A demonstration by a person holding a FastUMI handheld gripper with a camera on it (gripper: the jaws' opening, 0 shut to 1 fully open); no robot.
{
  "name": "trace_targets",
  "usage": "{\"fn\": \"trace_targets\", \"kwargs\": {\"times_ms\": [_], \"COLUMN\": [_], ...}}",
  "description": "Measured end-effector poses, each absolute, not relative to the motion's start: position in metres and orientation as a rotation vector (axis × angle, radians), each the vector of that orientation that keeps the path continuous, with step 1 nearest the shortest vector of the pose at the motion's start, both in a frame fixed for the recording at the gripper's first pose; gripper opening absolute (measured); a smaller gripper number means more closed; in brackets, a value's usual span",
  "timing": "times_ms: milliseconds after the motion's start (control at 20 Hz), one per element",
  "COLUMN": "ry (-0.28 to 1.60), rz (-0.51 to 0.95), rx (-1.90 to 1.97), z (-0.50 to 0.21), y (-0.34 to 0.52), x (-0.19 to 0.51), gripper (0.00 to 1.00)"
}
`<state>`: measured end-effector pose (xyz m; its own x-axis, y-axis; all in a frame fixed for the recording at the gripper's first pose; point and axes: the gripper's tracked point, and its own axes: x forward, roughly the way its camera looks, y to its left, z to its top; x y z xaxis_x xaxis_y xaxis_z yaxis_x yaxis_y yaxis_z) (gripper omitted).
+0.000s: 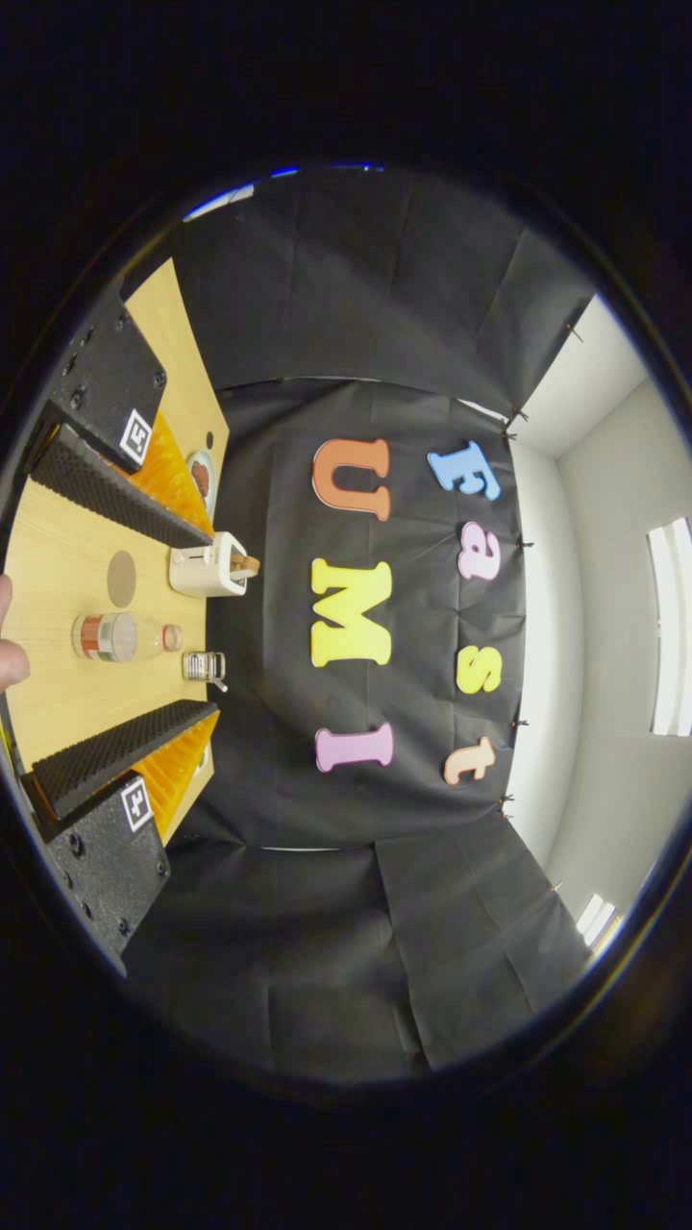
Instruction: Take the bottle from table, then pour the juice into the cup, finally place the bottle on the coaster
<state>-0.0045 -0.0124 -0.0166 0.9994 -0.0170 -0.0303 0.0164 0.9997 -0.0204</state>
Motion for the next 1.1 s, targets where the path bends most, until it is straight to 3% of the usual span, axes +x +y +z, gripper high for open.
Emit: {"fn": "trace_targets", "kwargs": {"times_ms": [1100], "ry": [0.024], "rz": [-0.052], "rx": [-0.013], "z": [-0.032], "y": [-0.026], "x": [-0.024], "gripper": [1.00]}}
